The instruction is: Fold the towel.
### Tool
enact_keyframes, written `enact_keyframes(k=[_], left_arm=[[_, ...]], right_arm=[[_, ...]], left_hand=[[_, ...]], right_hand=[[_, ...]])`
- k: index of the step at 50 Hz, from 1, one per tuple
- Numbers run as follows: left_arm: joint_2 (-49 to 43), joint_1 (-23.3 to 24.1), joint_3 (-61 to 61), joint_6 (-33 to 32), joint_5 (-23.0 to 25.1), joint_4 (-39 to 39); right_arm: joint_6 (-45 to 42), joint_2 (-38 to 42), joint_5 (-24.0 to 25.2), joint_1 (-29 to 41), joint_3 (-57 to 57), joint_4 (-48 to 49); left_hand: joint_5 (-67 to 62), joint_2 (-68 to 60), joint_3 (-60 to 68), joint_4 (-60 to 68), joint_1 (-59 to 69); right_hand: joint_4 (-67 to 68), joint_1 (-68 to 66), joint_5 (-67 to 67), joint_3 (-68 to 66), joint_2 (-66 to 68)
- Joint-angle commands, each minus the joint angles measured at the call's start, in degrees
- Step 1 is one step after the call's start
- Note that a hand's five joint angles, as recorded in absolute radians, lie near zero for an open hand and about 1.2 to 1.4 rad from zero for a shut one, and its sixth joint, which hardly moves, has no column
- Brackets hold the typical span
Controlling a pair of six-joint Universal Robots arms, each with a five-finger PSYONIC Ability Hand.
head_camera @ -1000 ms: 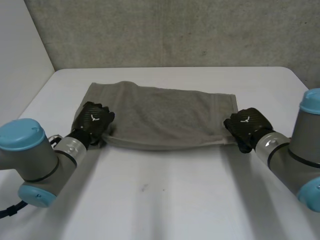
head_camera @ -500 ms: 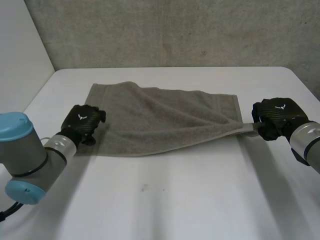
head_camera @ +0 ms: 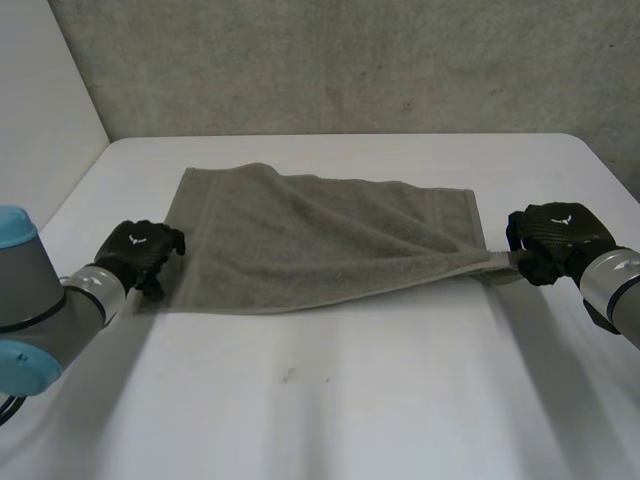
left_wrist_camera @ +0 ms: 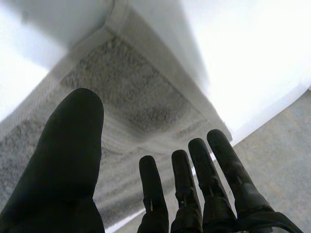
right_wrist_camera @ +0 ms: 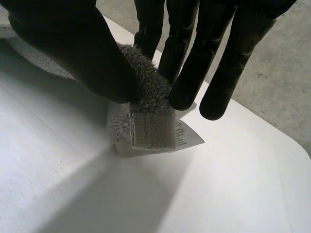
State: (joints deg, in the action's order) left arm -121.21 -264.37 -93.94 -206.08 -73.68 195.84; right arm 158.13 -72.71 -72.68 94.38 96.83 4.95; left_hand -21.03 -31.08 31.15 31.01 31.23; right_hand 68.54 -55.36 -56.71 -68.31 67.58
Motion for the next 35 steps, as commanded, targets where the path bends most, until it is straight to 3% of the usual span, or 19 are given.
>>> enact_keyframes(k=[1, 26, 35], left_arm=[[-0.6, -1.1, -0.9, -4.8, -0.5, 0.0], [-4.2, -1.1, 0.5, -5.2, -0.1, 0.3], [-6.4, -1.1, 2.6, -5.2, -0.1, 0.3]], right_arm=[[-0.2, 0.8, 0.0, 0.1, 0.0, 0.1], [-0.4, 2.4, -0.1, 0.5, 0.1, 0.2], [-0.5, 2.9, -0.1, 0.6, 0.2, 0.2]], left_hand=[[-4.4, -4.4, 4.3, 4.4, 4.2], [-5.4, -5.4, 5.3, 5.5, 5.2], [-12.5, -12.4, 12.4, 12.5, 12.3]], right_hand=[[11.5, -24.6, -13.3, -11.7, 12.4], [11.5, -24.6, -13.3, -11.7, 12.4], [11.5, -24.6, -13.3, -11.7, 12.4]])
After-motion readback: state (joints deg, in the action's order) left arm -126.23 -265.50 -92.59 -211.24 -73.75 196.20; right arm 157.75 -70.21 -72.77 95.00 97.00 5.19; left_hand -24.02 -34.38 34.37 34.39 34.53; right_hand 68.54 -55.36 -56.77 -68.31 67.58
